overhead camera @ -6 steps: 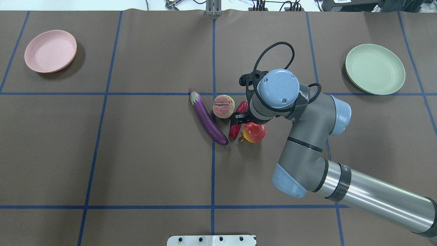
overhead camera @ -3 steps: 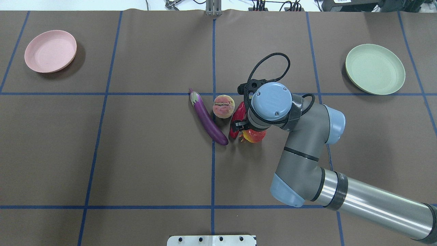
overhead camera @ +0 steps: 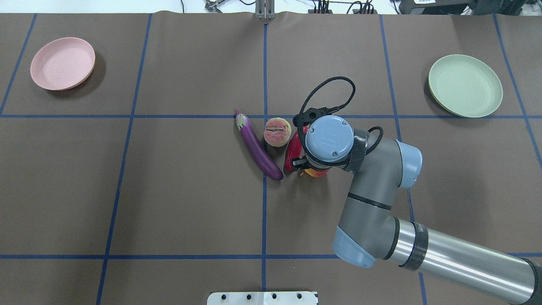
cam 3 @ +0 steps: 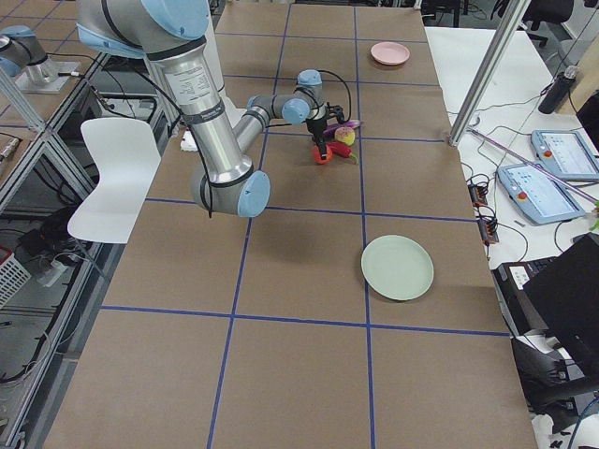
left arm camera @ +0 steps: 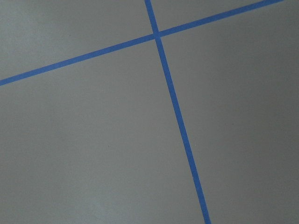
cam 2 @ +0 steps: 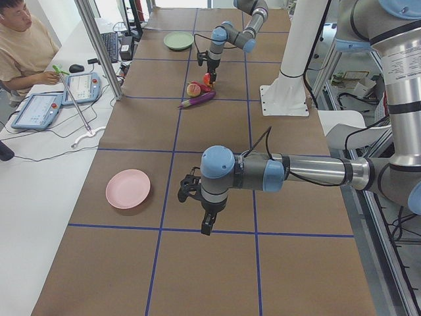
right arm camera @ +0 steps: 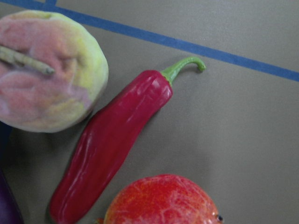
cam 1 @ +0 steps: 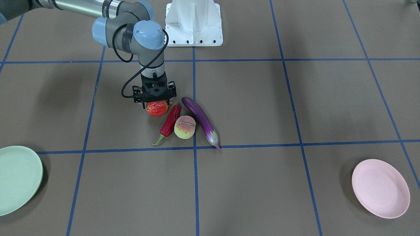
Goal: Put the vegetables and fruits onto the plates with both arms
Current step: 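Carry the pomegranate with the right gripper onto the green plate and release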
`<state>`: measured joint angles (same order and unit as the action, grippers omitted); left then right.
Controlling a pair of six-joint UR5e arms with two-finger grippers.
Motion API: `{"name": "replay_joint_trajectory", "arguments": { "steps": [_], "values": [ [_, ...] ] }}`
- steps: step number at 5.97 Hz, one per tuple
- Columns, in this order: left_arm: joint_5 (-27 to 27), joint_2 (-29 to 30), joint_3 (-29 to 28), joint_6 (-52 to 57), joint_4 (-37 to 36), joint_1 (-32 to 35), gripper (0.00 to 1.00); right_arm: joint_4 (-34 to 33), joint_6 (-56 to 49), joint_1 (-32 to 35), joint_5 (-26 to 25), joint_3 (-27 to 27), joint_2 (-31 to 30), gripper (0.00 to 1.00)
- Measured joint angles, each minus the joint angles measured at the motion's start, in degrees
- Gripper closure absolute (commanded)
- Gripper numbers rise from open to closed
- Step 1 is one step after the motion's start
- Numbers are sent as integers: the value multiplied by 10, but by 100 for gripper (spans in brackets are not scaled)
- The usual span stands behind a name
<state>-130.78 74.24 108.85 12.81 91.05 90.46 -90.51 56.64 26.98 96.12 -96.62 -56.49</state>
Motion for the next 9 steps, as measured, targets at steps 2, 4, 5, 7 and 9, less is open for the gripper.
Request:
{"name": "replay_joint_trajectory", "arguments": {
  "steps": [2, 4, 5, 7, 9],
  "values": [
    [0, -2, 3, 0, 1, 1, 0, -3, -14, 20, 10, -7, 4, 100],
    [0, -2, 3, 0, 1, 1, 0, 2, -142, 122, 93, -2, -2, 100],
    [0, -2, 3, 0, 1, 1, 0, 3, -222, 182, 148, 10, -9, 100],
    [0, -2, 3, 0, 1, 1, 0, 12, -413, 309, 265, 54, -50, 100],
    [0, -2, 3, 0, 1, 0, 0, 123, -570, 405, 337, 208, -75, 15]
  ]
}}
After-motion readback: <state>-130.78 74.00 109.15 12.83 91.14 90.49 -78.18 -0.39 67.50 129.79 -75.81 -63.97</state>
